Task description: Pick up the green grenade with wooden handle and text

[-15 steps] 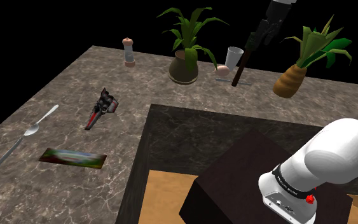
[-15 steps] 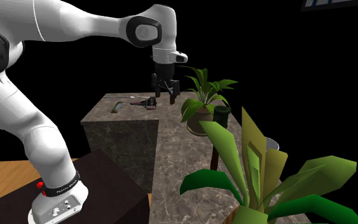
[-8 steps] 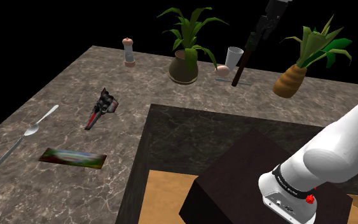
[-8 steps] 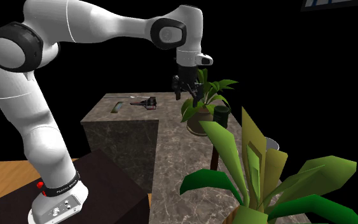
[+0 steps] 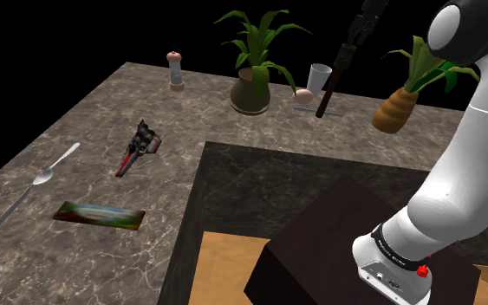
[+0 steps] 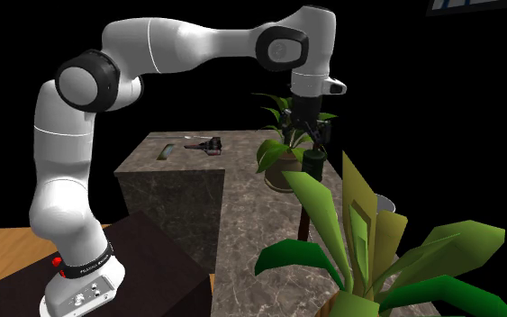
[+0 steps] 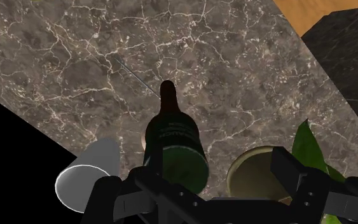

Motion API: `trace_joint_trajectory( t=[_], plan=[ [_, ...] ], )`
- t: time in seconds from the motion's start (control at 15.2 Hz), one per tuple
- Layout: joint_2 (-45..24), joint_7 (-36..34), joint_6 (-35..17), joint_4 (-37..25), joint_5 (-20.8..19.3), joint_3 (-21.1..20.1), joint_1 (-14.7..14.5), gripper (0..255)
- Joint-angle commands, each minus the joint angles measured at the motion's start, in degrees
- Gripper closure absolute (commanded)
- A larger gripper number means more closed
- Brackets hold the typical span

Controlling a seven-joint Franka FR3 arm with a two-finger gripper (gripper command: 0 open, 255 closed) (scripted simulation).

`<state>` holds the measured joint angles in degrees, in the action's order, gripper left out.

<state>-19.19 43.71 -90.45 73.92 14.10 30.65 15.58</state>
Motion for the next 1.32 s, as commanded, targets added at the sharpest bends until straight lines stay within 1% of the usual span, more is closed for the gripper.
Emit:
trace_joint_trajectory(
  t=[0.0,0.07,0.53,0.66,0.73,1.25],
  plan=[
    [-6.4,2.1,3.4,-9.2,3.5,-0.1,3.9,0],
    [-8.6,2.5,4.6,-12.6,4.6,-0.4,5.5,0],
    [-6.5,3.1,-2.0,-3.9,3.6,-0.4,3.5,0],
    [-6.4,3.2,-2.5,-3.2,3.6,-0.4,3.4,0],
    [-6.3,3.2,-2.5,-3.1,3.5,-0.4,3.3,255],
    [-6.4,3.2,-2.5,-3.2,3.6,-0.4,3.4,255]
  ],
)
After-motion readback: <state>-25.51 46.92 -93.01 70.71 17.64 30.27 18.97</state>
